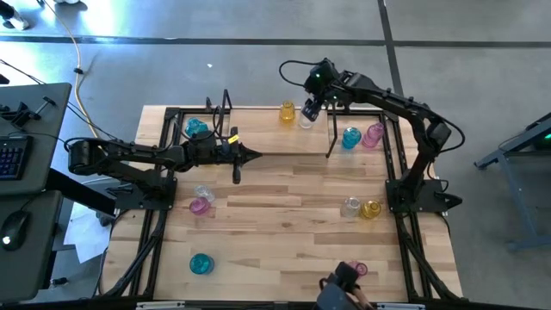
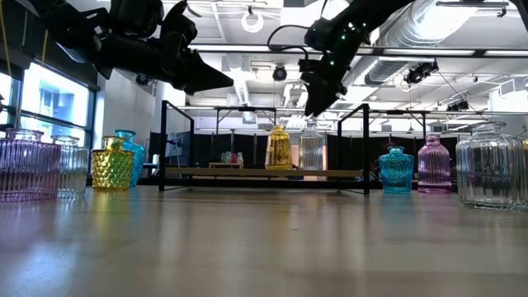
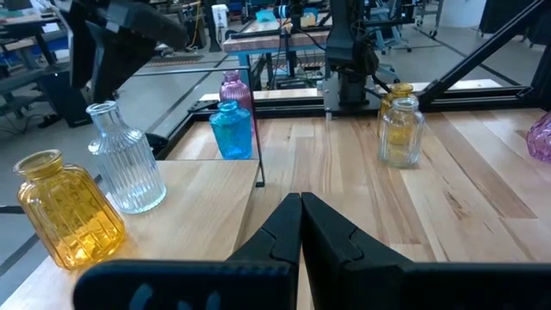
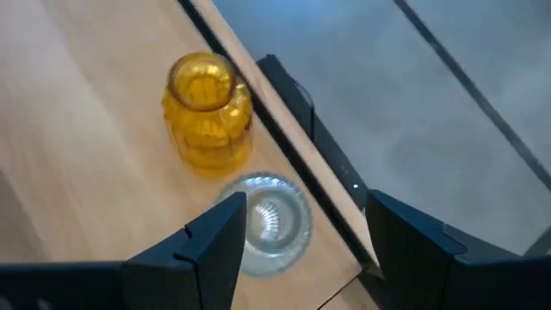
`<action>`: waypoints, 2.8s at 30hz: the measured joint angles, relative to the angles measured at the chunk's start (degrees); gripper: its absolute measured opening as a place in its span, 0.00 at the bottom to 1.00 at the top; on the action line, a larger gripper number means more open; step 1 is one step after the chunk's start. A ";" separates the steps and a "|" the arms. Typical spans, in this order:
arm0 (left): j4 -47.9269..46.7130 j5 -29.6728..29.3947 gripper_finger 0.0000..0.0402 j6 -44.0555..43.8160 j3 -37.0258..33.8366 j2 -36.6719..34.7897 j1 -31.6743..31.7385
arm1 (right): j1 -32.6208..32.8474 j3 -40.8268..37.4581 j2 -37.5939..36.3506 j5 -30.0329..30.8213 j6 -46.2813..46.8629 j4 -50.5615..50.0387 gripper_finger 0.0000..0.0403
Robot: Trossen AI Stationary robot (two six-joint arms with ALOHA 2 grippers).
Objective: Sort vases onto shelf
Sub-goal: Adjust the vases on the shelf
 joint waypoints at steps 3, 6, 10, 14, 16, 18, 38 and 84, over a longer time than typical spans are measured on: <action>0.04 -0.02 0.00 0.02 0.00 0.00 0.00 | 0.00 -0.02 0.00 -1.58 0.10 0.09 0.55; 0.04 -0.01 0.00 0.04 0.00 0.00 0.01 | 0.02 -0.04 0.21 -1.60 0.19 0.11 0.55; 0.04 -0.02 0.00 0.07 0.00 0.00 0.02 | -0.09 -0.04 1.83 -1.14 0.61 0.00 0.55; 0.02 -0.01 0.00 0.07 0.01 0.00 0.01 | -0.09 -0.09 3.30 -0.91 0.72 -0.17 0.55; 0.02 0.00 0.00 0.07 0.00 0.00 0.02 | -0.11 -0.09 3.45 -0.93 1.09 -0.20 0.54; -0.04 0.00 0.00 0.09 0.00 0.00 0.02 | -0.11 -0.09 3.43 -0.93 1.09 0.00 0.53; -0.17 0.00 0.00 -0.07 0.00 0.00 0.02 | -2.38 -0.02 3.35 -0.76 0.66 -1.20 0.29; -0.17 0.00 0.00 -0.37 0.00 0.00 0.02 | -0.24 10.69 3.30 -0.33 1.43 -5.55 0.48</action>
